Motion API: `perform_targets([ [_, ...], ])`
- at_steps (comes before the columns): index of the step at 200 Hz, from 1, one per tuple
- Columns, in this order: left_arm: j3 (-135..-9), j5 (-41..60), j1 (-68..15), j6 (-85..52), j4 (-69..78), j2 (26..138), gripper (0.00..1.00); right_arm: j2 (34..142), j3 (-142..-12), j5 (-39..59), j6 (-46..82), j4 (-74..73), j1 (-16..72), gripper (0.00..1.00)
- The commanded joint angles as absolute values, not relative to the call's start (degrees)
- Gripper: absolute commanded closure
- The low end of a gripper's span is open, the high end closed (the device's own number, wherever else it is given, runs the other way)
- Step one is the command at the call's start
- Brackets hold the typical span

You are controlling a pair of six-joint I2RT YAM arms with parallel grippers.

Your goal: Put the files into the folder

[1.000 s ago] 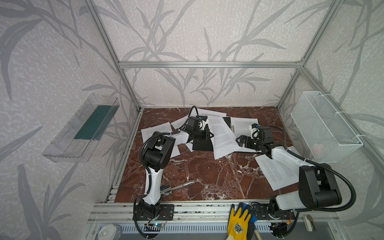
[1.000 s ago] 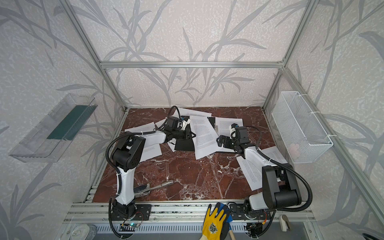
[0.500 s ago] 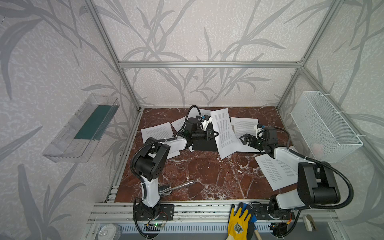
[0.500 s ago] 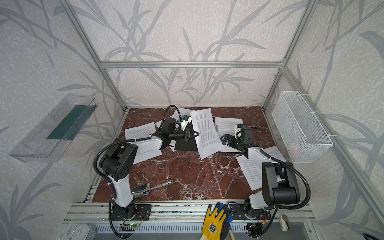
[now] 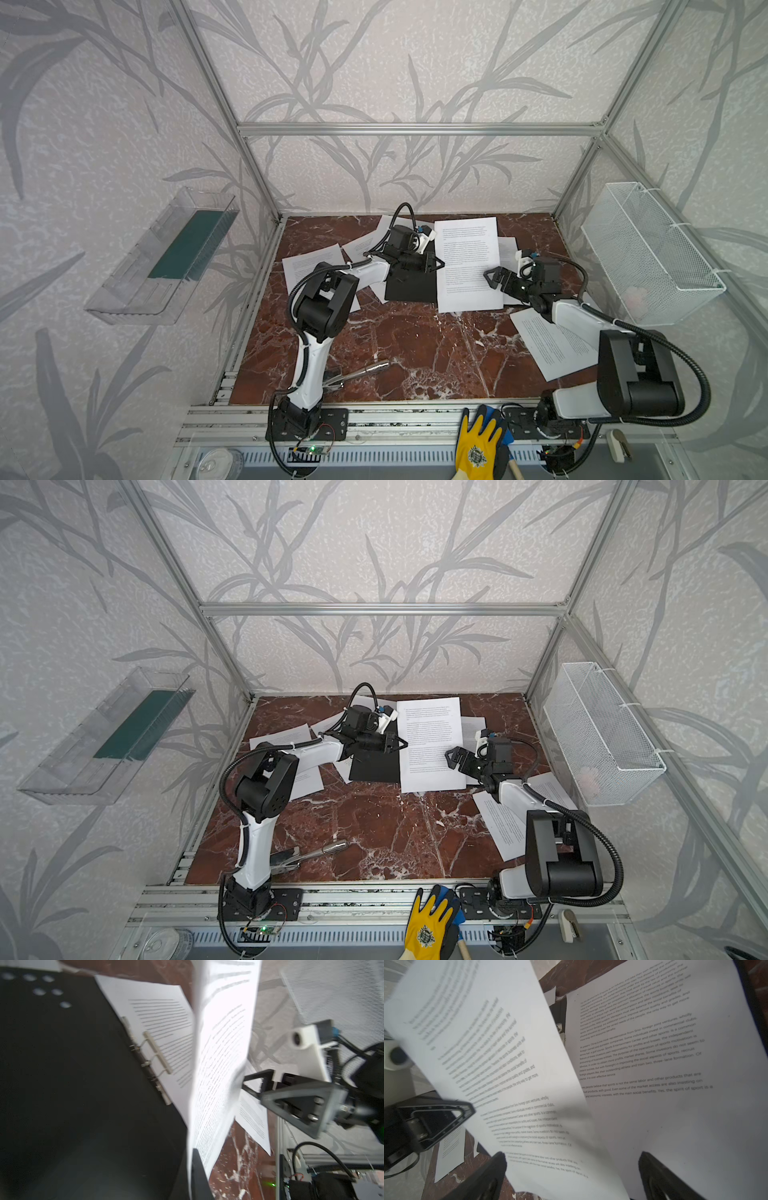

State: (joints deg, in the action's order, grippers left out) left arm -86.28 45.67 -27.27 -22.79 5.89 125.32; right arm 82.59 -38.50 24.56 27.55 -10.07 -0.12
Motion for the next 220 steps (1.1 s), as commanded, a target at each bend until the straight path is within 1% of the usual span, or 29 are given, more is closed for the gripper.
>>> perform_targets([
  [1,-92.8,42.6,-25.9,-20.1,-6.6,130.2,1.00,84.7,-39.2,25.3,27.9,-12.4,-0.2,0.00],
  [26,-97.2,42.5,-25.4,-19.6,-11.0,134.0,1.00,88.4,-40.9,26.7,27.8,-13.2,-0.1,0.02],
  [76,-96.8,41.2,-25.3,-18.5,-11.5,133.6,1.00,96.7,-46.0,30.1,26.7,-14.2,0.3,0.08],
  [105,-98.1,40.6,-25.3,-17.5,-13.1,134.6,1.00,100.1,-49.4,30.7,25.3,-12.9,0.5,0.09],
  [132,-98.7,40.8,-25.3,-16.8,-13.8,135.3,1.00,103.2,-54.7,31.2,21.9,-7.9,0.6,0.10],
  [150,-98.6,41.2,-25.4,-16.2,-13.8,135.3,1.00,106.0,-58.9,33.0,19.6,-4.0,0.6,0.16],
  [158,-98.8,41.2,-25.3,-16.0,-14.0,135.3,1.00,107.0,-60.5,33.7,18.8,-2.8,0.5,0.18],
  [220,-100.2,43.7,-25.6,-14.5,-15.3,136.7,1.00,112.5,-66.8,35.8,18.2,0.8,0.6,0.18],
])
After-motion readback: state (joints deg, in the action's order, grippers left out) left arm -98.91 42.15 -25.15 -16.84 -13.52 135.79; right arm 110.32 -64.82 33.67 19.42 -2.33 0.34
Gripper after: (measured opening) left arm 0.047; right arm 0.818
